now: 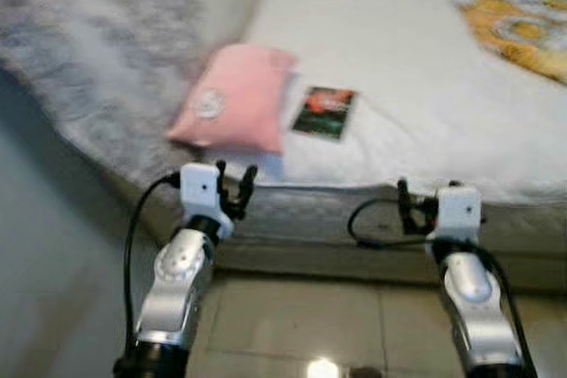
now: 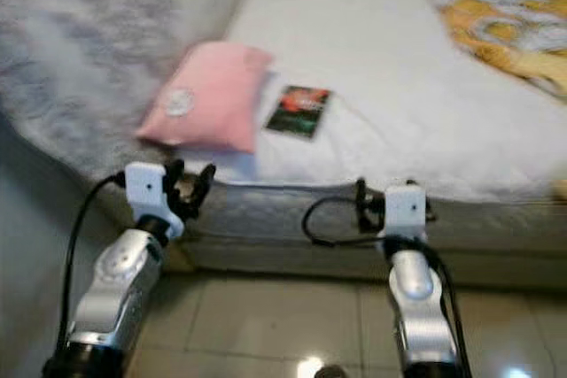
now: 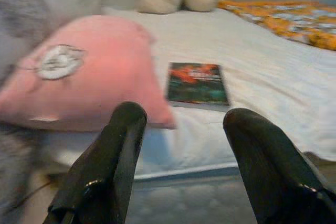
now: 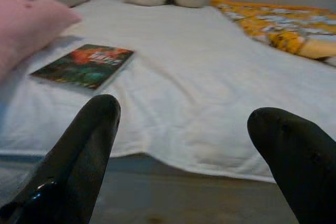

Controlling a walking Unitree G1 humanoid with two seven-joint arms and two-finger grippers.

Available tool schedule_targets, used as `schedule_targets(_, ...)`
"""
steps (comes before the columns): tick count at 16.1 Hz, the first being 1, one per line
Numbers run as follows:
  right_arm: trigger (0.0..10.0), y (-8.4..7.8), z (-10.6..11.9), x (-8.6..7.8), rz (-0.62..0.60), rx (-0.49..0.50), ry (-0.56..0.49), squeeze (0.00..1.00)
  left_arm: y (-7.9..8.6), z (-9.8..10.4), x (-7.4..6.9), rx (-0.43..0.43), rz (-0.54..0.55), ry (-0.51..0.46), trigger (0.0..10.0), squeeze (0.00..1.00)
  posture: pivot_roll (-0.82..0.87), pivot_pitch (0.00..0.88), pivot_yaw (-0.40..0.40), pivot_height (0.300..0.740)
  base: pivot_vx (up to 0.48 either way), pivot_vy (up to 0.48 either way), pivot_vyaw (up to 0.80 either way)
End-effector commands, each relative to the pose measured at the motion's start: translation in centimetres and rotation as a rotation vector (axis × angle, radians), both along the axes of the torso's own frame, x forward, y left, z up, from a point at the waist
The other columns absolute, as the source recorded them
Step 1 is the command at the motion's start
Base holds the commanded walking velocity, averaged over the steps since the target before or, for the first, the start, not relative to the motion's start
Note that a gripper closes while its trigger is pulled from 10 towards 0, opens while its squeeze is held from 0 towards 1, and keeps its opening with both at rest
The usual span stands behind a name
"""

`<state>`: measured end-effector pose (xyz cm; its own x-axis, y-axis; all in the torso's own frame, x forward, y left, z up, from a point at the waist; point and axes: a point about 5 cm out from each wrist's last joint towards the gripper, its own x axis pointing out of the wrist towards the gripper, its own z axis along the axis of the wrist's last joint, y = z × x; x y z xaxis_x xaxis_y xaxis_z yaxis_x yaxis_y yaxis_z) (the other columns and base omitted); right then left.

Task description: Clean up the room

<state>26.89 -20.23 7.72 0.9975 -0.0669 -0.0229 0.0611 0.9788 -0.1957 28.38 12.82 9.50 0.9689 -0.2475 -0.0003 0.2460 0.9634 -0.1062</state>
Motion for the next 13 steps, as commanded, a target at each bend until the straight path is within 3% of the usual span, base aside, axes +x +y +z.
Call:
schedule_targets(1, 10.0, 0.3, -0.1, 0.3, 0.007, 0.013, 0.013, 0.04, 0.4, -0.5, -0.3, 0.001, 0.027, 0.016, 10.0, 0.00, -0.22, 0.000, 0.129, 0.732, 0.000, 0.000, -0.78)
schedule_targets(2, 10.0, 0.4, -0.2, 0.3, 0.013, 0.008, 0.016, 0.05, 0.7, -0.6, -0.4, -0.019, 0.076, 0.020, 10.0, 0.00, -0.22, 0.000, 0.131, 0.732, 0.000, 0.000, -0.79)
schedule_targets(3, 10.0, 0.8, -0.3, 0.4, 0.042, -0.008, 0.017, 0.02, 1.6, -1.2, -0.6, -0.090, 0.192, 0.062, 10.0, 0.00, -0.22, 0.000, 0.137, 0.732, 0.000, 0.000, -0.51)
schedule_targets(4, 10.0, 1.1, -0.2, 0.4, 0.060, -0.008, 0.013, 0.00, 2.5, -2.0, -1.2, -0.082, 0.263, 0.092, 10.0, 0.00, -0.23, 0.000, 0.140, 0.732, 0.000, 0.000, 0.00)
schedule_targets(5, 10.0, 1.1, -0.2, 0.3, 0.076, -0.015, 0.020, 0.00, 3.6, -2.8, -2.0, -0.025, 0.266, 0.111, 10.0, 0.00, -0.22, 0.000, 0.136, 0.732, 0.000, 0.000, 0.00)
schedule_targets(7, 10.0, 0.8, -0.7, -0.1, 0.095, -0.025, 0.045, 0.00, 3.6, -3.1, -3.0, 0.087, 0.167, 0.089, 10.0, 0.00, -0.21, 0.000, 0.131, 0.732, 0.000, 0.000, 0.00)
schedule_targets(9, 10.0, 0.3, -0.9, -0.2, 0.063, -0.007, 0.059, 0.00, 3.7, -3.1, -2.8, 0.060, 0.192, 0.094, 10.0, 0.00, -0.21, 0.000, 0.127, 0.732, 0.000, 0.000, 0.00)
schedule_targets(11, 10.0, -0.4, -0.9, -1.0, 0.003, 0.077, 0.044, 0.00, 4.3, -2.6, -3.0, -0.015, 0.250, 0.093, 10.0, 0.00, -0.21, 0.000, 0.121, 0.732, 0.000, 0.000, 0.00)
schedule_targets(12, 10.0, -0.5, -0.8, -1.5, -0.002, 0.071, 0.042, 0.00, 4.5, -2.4, -3.5, 0.004, 0.235, 0.081, 10.0, 0.00, -0.21, 0.000, 0.118, 0.732, 0.000, 0.000, 0.00)
schedule_targets(13, 10.0, -0.9, -1.0, -3.7, 0.041, 0.027, 0.074, 0.02, 4.6, -1.9, -5.5, 0.062, 0.130, 0.060, 10.0, 0.00, -0.20, 0.000, 0.110, 0.732, 0.000, 0.000, 0.00)
